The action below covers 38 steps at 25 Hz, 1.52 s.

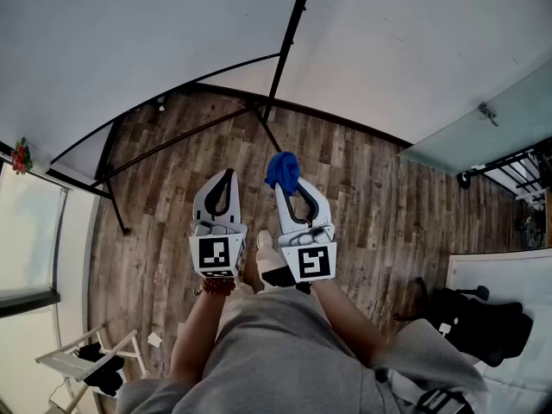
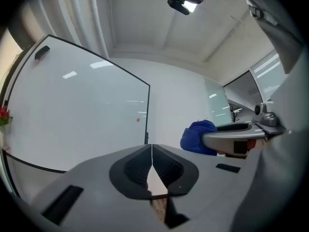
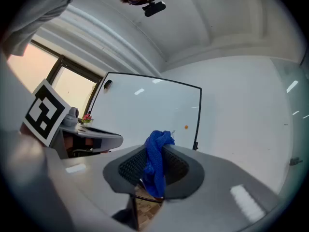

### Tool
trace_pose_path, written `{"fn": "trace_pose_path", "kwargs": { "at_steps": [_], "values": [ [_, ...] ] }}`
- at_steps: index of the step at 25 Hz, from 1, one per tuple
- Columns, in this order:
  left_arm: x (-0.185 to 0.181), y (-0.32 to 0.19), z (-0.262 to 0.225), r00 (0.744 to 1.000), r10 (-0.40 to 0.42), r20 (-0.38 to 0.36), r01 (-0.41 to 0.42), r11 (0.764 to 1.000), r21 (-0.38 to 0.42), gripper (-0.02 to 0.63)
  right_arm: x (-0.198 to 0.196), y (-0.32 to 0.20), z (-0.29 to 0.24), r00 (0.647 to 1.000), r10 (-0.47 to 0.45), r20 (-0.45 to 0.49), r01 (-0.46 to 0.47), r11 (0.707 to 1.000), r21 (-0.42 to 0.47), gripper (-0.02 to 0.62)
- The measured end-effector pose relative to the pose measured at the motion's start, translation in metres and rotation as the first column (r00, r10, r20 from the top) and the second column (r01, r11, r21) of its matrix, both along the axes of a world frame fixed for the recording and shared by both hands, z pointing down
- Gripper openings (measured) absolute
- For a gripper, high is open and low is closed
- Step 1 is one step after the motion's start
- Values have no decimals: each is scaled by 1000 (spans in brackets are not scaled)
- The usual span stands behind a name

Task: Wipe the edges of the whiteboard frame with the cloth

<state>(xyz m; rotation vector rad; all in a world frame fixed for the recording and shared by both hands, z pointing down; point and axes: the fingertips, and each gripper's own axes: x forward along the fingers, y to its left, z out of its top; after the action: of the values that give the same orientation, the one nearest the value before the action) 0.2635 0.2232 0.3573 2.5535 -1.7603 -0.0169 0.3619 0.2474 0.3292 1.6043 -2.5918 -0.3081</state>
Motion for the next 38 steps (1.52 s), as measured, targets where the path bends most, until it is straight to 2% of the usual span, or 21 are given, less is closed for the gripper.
{"fn": "trace_pose_path", "kwargs": {
  "at_steps": [5,12,17,26,32,38],
  "values": [
    [29,-33,11,1000,-1,17,1,1000,-17,12,33,-39,10,996,-8,86,11,999,-42,98],
    [73,-89,15,998,-17,58,18,1000,-18,12,75,-102,14,990,-54,129,60,997,-42,100],
    [98,-110,17,996,-41,76,42,999,-13,12,103,-139,28,987,-80,140,89,994,-58,101],
    [98,-149,44,995,-70,75,75,994,-73,12,114,-190,59,984,-85,153,105,987,-123,101],
    [98,-199,63,998,-18,56,23,995,-96,12,113,-236,72,985,-44,164,71,985,-159,101],
    [94,-279,43,999,34,32,-33,998,-48,12,111,-304,62,987,-17,161,45,985,-168,101]
  ]
}}
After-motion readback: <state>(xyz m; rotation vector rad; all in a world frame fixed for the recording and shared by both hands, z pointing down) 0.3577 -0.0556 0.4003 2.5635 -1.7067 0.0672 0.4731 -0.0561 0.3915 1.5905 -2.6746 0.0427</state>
